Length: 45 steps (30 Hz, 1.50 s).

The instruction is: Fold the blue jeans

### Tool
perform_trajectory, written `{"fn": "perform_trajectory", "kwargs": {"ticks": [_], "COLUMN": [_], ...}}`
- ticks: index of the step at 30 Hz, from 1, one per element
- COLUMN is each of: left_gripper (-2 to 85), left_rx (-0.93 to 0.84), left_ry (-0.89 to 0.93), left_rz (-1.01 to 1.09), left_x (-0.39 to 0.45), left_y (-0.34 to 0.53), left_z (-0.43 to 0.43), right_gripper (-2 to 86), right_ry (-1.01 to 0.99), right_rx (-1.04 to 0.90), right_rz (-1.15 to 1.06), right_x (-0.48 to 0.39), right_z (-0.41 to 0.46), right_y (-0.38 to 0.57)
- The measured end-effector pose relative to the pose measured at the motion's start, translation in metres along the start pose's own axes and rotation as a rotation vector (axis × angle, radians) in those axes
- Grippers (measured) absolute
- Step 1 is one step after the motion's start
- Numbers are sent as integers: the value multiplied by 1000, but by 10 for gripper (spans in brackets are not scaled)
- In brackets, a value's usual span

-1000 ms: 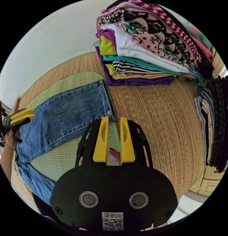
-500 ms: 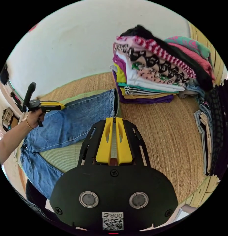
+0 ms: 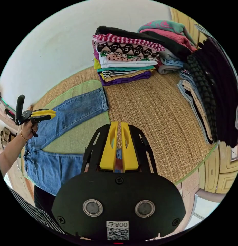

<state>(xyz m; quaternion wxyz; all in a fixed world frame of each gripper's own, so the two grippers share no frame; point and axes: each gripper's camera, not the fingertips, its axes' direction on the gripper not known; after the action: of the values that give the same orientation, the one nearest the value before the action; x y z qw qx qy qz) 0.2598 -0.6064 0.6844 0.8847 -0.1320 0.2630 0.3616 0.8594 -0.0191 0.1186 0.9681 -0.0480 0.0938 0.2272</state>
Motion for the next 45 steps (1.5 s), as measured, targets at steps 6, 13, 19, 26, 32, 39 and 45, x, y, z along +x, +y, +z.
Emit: {"fn": "perform_trajectory", "kwargs": {"ticks": [6, 13, 19, 26, 32, 39, 45], "left_gripper": [79, 28, 15, 26, 20, 5, 1], "left_rx": [-195, -225, -144, -122, -66, -65, 44], "left_ry": [12, -65, -45, -50, -213, -151, -204], "left_rz": [171, 203, 121, -3, -261, -533, -569], "left_x": [77, 93, 83, 57, -6, -75, -85], "left_y": [27, 39, 60, 104, 199, 298, 395], "left_z": [46, 31, -2, -33, -101, -132, -219], "right_gripper": [50, 9, -4, -2, 0, -2, 1], "right_ry": [44, 62, -15, 22, -83, -66, -213], "right_rx": [-143, -199, -107, -161, -89, -205, -201], "right_rz": [-2, -12, 16, 120, -14, -238, -286], "right_x": [8, -3, 2, -9, -79, -207, -278], "right_z": [8, 20, -11, 18, 6, 65, 53], "right_y": [63, 55, 48, 45, 40, 39, 18]}}
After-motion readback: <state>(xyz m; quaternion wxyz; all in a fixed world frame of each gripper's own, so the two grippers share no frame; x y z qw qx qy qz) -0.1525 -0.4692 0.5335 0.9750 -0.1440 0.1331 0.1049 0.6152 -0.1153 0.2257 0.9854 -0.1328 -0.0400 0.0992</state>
